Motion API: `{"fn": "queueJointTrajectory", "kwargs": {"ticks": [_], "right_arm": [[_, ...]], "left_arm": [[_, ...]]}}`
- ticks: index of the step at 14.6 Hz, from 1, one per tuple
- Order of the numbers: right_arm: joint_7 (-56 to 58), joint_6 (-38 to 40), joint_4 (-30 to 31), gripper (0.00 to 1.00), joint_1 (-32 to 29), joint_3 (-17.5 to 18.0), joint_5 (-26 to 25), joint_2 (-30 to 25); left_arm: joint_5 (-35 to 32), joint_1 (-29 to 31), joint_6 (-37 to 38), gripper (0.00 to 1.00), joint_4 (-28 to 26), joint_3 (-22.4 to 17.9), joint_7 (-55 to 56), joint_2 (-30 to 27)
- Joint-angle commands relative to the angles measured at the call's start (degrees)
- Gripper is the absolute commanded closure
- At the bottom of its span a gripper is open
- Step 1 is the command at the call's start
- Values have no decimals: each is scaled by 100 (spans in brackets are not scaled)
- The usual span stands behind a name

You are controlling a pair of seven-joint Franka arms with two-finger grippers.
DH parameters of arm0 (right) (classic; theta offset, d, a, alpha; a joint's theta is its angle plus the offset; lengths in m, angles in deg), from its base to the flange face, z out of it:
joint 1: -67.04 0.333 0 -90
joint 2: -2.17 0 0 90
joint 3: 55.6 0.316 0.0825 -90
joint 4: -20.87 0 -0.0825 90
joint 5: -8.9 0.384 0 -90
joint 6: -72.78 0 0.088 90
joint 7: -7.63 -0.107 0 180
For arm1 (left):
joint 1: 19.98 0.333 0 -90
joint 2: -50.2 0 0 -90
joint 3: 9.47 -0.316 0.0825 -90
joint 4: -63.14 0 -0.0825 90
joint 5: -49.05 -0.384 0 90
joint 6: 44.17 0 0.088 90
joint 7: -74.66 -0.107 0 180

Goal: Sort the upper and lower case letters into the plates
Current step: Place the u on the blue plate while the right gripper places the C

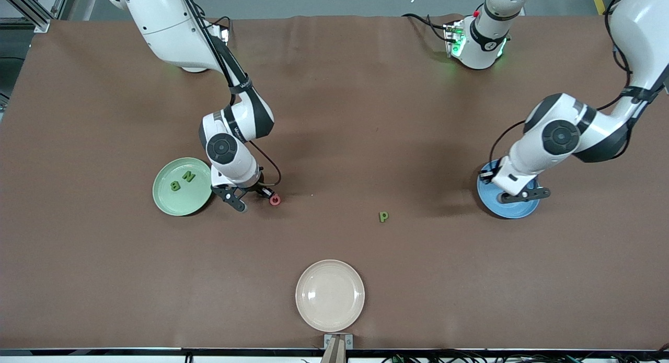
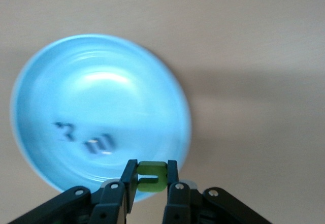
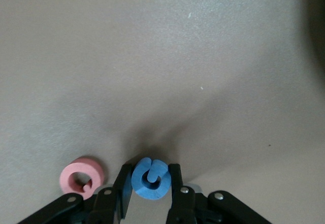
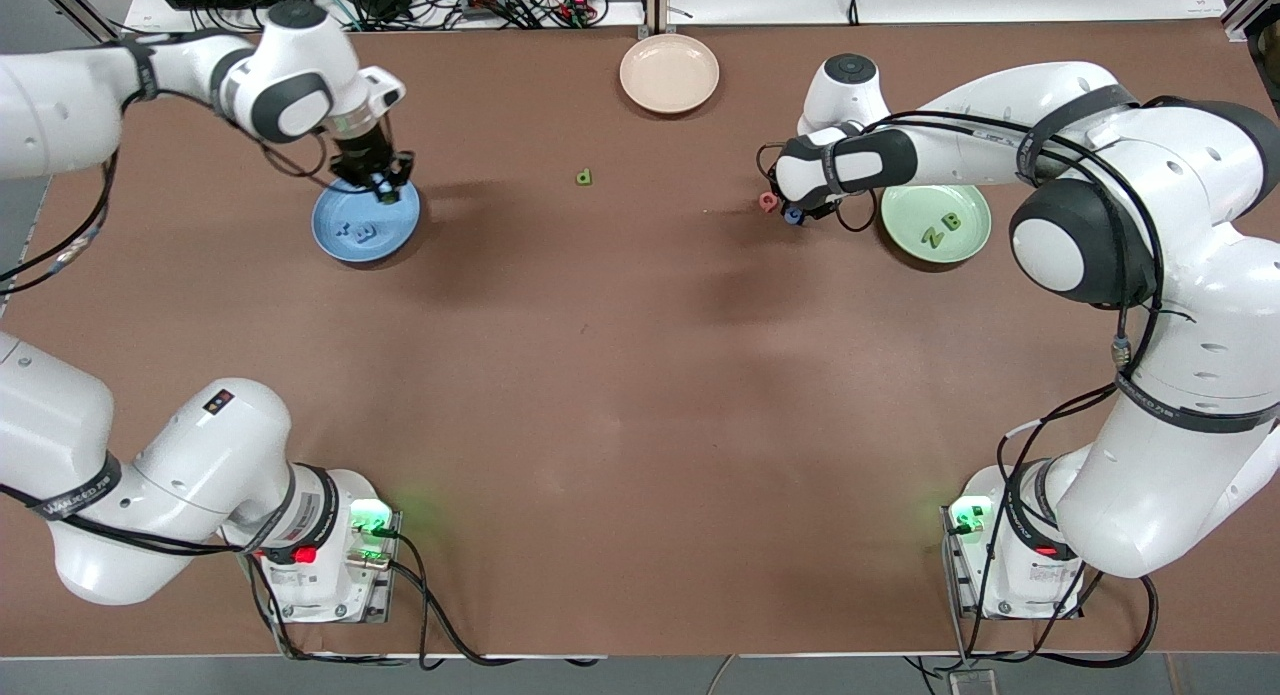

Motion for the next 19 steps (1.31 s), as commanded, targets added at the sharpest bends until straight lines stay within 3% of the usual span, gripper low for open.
{"fn": "queueJointTrajectory", "kwargs": {"ticks": [1, 5, 8, 11, 15, 19], "right_arm": [[11, 189, 28, 100, -40, -73, -5, -58], [1099, 1243, 80, 100, -198, -547, -14, -752], [1785, 1456, 405, 100, -321, -811, -32, -1288], [2357, 1342, 818, 100, -611, -882, -32, -1456], [2586, 474, 1521, 100, -761, -882, -32, -1500], [2710, 322, 1654, 100, -902, -873, -23, -1439]], "left_arm": [[-441, 262, -257, 85, -315, 76, -132, 28], [-662, 263, -469, 84, -377, -108, -107, 230], [-671, 123, -487, 83, -360, -301, -27, 363], [-689, -71, -600, 83, -351, -565, -10, 363], [-689, -229, -733, 83, -333, -741, -10, 398], [-689, -238, -733, 81, -325, -768, -10, 407]]}}
